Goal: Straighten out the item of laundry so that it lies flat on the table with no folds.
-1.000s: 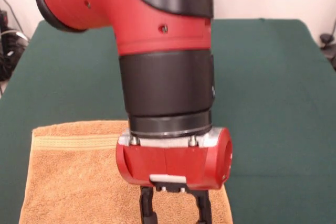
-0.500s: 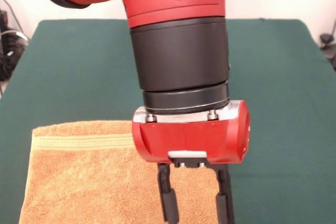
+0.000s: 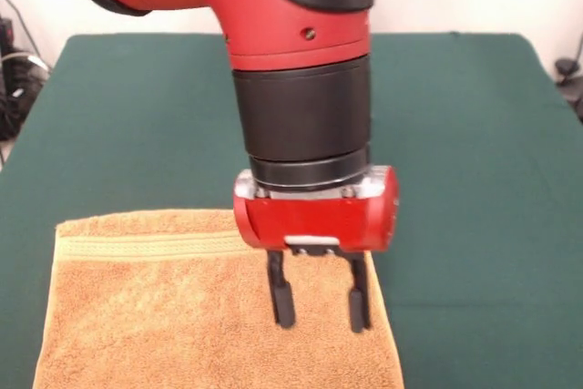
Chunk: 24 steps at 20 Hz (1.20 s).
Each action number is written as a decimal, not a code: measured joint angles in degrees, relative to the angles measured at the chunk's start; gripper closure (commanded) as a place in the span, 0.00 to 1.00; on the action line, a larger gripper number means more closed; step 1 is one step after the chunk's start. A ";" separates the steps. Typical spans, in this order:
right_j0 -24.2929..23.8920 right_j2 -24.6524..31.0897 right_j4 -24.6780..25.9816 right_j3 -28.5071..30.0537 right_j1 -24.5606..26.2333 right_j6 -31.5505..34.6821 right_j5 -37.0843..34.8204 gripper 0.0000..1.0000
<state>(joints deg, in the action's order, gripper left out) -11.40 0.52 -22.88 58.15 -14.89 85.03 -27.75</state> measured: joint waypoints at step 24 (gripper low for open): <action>-10.88 8.25 19.91 12.71 0.61 0.00 17.34 0.00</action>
<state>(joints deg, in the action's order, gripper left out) -22.28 8.77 -2.97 70.85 -14.28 85.03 -10.41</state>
